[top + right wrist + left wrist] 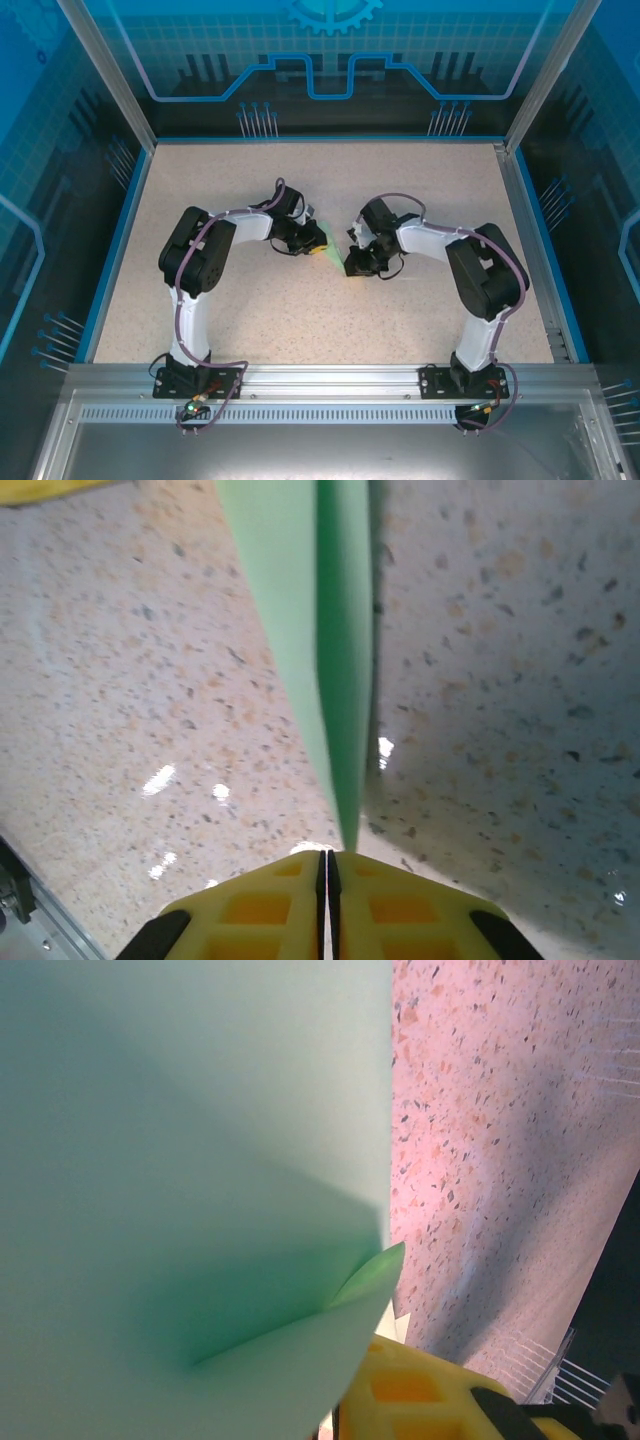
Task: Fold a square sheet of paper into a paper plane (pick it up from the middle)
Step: Fold the wing for the fifth time at the center of the table.
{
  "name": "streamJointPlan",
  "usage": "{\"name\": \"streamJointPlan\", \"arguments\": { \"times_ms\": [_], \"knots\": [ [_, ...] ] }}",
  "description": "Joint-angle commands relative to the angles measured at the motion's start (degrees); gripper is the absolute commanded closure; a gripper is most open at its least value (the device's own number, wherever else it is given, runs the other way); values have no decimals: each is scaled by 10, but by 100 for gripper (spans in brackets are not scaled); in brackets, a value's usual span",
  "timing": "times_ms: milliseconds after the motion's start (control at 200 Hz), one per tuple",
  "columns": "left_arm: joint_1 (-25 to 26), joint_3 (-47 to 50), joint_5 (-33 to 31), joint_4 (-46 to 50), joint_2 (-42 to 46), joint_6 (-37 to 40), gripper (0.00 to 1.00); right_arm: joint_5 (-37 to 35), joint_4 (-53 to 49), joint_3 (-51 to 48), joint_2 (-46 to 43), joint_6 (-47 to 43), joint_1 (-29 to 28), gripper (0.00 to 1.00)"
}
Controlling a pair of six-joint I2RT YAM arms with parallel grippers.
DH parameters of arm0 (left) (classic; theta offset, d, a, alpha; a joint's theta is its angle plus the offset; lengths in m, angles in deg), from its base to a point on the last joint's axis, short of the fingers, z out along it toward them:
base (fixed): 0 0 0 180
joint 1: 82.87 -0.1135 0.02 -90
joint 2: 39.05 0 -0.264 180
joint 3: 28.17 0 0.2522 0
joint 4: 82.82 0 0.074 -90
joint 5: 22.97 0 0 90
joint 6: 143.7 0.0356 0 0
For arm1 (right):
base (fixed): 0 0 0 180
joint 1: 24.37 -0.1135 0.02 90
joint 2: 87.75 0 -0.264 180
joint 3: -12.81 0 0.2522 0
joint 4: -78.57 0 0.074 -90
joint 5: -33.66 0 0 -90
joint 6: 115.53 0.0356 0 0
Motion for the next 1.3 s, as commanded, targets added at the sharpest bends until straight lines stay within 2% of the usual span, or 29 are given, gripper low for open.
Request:
{"name": "streamJointPlan", "arguments": {
  "times_ms": [0, 315, 610, 825, 1080, 1216, 1296],
  "knots": [
    [-1, -7, -30, 36, -25, 11, 86, 15, 4, 38, -2, 11, -7, 88],
    [-1, -13, -25, 41, -24, 13, 86, 11, 3, 120, 100, 17, -25, 89],
    [-1, -17, -27, 46, -26, 13, 86, -34, -29, 109, 120, 13, -19, 90],
    [-1, -22, -19, 43, -24, 16, 86, -25, -20, 75, 131, 15, -8, 91],
    [-4, -47, -1, 44, 1, 88, 85, -19, -19, 63, 145, 19, -2, 91],
    [-11, -48, 30, 31, 13, 106, 84, -17, -21, 61, 146, 18, 0, 91],
    [-11, -48, 26, 34, 30, 119, 83, -16, -21, 61, 147, 18, 0, 91]
  ]
}}
